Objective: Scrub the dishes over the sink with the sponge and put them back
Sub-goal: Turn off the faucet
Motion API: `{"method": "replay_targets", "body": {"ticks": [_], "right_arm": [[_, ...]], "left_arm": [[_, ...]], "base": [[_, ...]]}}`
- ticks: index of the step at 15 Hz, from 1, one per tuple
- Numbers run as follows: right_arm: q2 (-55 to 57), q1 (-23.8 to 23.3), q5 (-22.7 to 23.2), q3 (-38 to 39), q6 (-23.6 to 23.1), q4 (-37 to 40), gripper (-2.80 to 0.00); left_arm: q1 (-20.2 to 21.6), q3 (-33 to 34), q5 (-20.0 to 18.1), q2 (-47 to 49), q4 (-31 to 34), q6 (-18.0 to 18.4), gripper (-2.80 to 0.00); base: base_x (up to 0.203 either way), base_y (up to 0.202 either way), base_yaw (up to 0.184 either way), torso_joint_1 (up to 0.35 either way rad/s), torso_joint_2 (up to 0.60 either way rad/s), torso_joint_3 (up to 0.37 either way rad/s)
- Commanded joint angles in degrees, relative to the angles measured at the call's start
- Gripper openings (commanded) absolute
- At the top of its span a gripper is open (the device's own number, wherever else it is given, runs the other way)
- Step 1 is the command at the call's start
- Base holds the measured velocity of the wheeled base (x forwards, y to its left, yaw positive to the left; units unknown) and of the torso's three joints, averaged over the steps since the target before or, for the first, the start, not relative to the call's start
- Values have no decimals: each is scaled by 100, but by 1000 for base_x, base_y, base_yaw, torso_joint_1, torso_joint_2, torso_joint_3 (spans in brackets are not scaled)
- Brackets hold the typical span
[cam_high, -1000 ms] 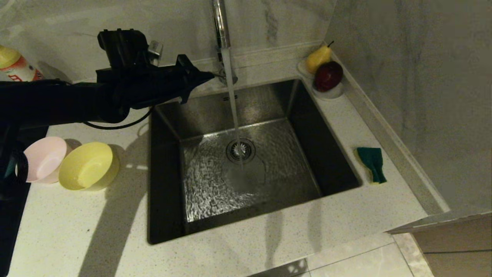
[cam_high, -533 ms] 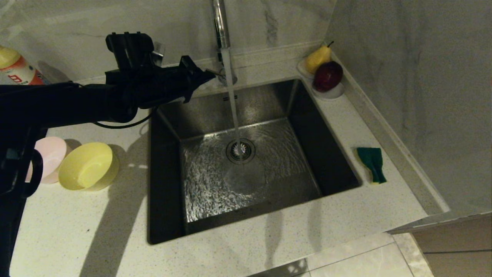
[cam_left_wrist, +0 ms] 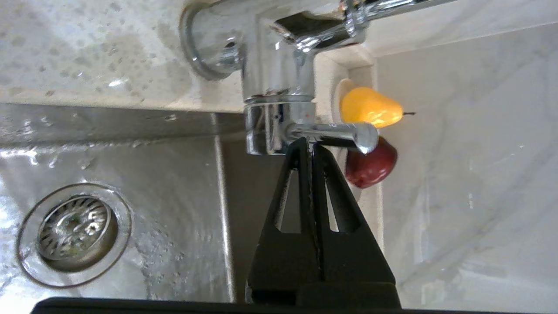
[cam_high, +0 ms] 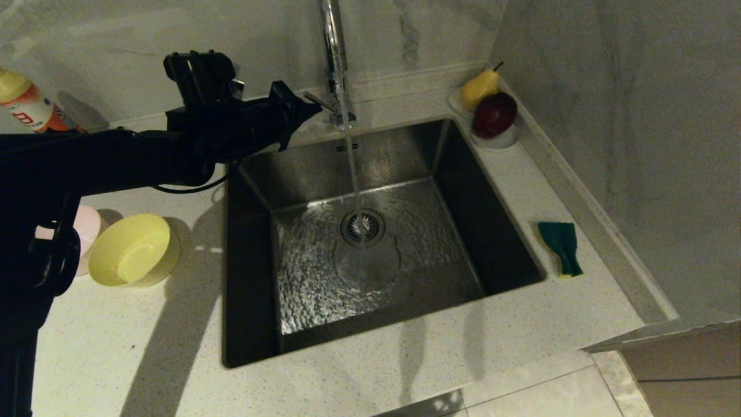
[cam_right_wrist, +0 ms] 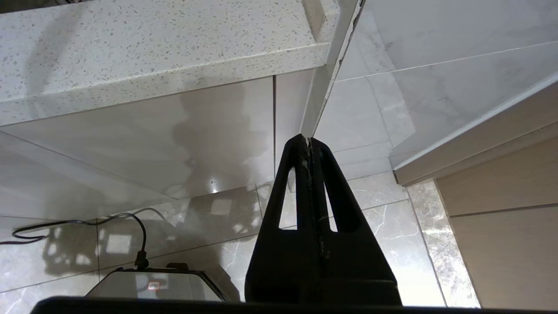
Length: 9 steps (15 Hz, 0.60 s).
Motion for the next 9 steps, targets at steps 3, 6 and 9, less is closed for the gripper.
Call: {"method": "replay_targets", "body": {"ticks": [3,6,9], "right_arm": [[6,0,-9,-1,2,2,-280],[6,0,0,-1,2,2,-280],[6,0,0,-1,2,2,-280]], "left_arm": [[-2,-25,-16,-20,-26,-37,-280],[12,-25,-14,13,-36,-37,-280],[68,-33,-5,39,-105,-37,-280]], "base": [[0,0,0,0,0,0],[0,0,0,0,0,0],[0,0,0,0,0,0]]}}
